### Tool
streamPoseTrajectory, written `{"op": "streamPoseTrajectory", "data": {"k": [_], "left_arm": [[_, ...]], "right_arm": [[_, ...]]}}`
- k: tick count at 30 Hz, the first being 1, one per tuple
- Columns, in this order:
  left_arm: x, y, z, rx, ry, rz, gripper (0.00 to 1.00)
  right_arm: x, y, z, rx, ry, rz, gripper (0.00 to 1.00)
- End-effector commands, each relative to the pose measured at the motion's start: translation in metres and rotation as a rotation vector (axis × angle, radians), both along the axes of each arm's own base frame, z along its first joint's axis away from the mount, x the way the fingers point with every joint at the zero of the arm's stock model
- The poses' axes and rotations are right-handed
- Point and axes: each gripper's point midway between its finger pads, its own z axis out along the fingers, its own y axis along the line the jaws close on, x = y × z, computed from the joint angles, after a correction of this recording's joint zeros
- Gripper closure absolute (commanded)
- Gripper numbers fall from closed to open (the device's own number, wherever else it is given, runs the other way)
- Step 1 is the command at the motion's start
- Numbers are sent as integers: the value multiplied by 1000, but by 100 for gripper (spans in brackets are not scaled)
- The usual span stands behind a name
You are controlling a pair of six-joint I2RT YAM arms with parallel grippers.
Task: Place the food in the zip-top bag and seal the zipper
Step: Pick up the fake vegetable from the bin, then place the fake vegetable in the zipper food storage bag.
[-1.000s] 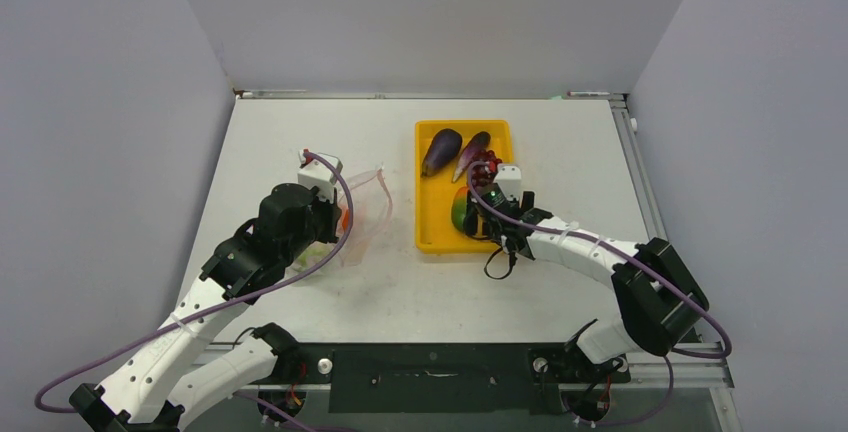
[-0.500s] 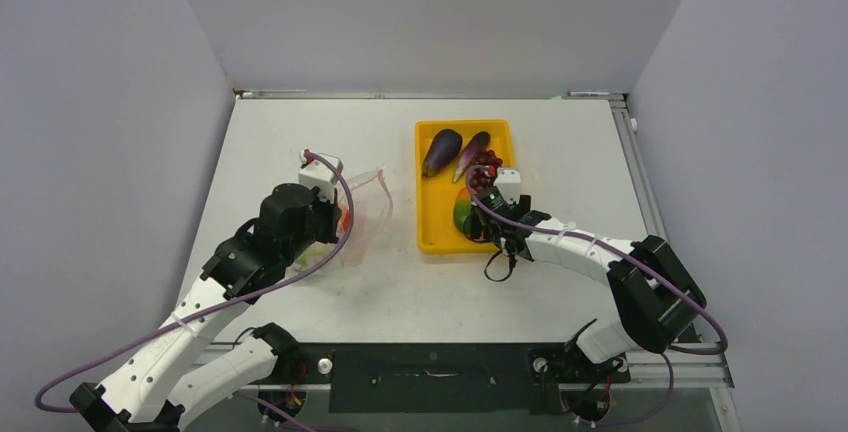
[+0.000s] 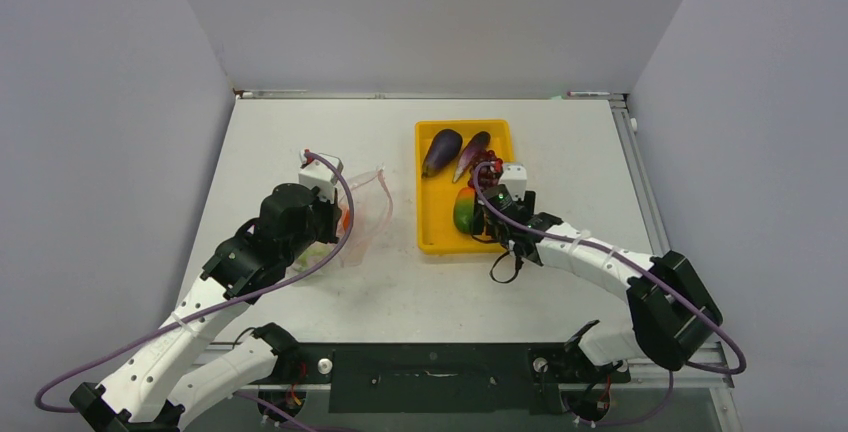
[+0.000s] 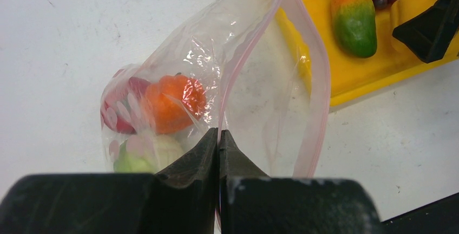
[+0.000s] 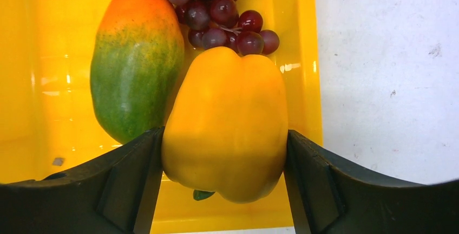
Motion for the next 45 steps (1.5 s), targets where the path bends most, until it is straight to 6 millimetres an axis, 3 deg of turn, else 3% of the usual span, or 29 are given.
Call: {"op": "streamPoseTrajectory", "data": {"k": [1, 16, 28, 37, 45], "left_arm": [[6, -4, 11, -31, -44, -6, 100], [6, -5, 11, -31, -43, -7, 100], [6, -4, 11, -33, -44, -7, 100], [6, -5, 11, -33, -41, -8, 100], [6, -5, 12, -34, -44, -8, 100]], "right_arm": [[9, 8, 36, 67, -90, 19, 61], [-9, 73, 125, 333, -231, 302, 64], [-52, 153, 191, 479, -331, 650, 64], [-70, 193, 223, 575, -379, 782, 64], [-76, 226, 231, 609, -376, 832, 64]]}}
